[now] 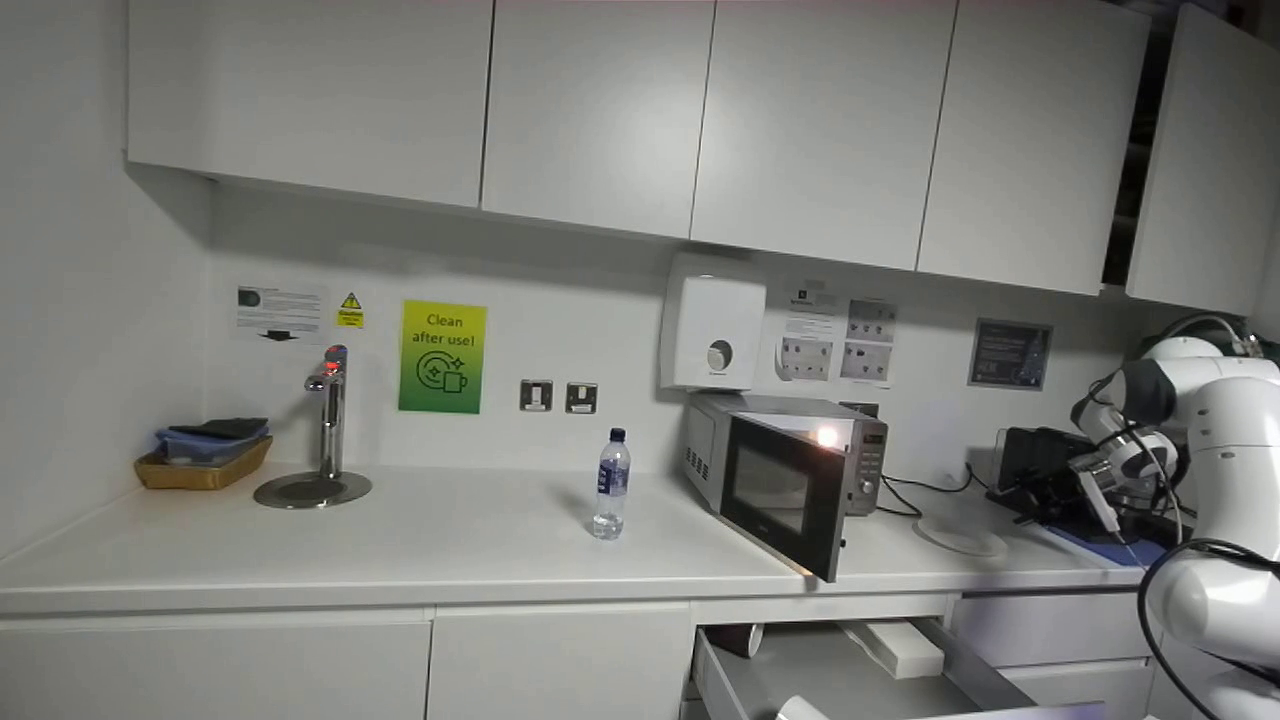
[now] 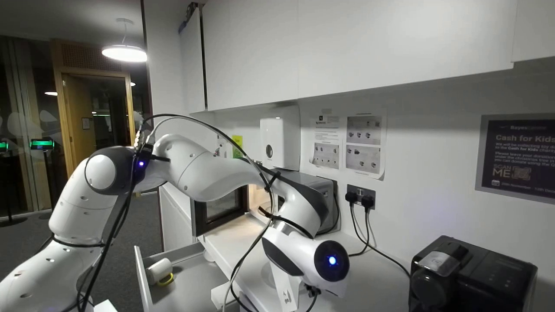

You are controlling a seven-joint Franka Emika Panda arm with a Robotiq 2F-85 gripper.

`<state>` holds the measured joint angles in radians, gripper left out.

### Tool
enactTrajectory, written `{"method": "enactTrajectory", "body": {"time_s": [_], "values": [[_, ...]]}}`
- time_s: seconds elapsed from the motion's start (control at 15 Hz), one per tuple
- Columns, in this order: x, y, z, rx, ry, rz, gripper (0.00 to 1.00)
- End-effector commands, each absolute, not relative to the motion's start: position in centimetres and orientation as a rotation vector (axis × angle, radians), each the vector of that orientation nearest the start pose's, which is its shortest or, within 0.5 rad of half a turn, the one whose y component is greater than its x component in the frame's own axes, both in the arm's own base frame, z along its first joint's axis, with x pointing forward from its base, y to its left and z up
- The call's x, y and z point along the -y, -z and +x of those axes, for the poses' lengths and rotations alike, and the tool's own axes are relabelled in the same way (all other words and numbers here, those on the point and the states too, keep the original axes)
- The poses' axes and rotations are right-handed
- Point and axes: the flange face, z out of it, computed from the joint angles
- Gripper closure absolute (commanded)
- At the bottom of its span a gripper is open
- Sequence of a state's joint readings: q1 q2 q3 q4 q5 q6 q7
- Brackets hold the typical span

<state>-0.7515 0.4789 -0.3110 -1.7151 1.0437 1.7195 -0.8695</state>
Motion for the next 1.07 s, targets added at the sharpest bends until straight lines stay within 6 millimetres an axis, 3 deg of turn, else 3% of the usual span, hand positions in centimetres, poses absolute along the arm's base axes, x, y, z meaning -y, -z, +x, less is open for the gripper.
{"method": "enactTrajectory", "body": {"time_s": [0.0, 0.4, 1.0], "values": [[48.6, -35.1, 39.5, -0.642, 0.562, -2.215, 0.00], [45.4, -37.9, 40.3, -0.560, 0.552, -2.283, 0.00], [37.7, -40.7, 40.9, -0.338, 0.504, -2.388, 0.00]]}}
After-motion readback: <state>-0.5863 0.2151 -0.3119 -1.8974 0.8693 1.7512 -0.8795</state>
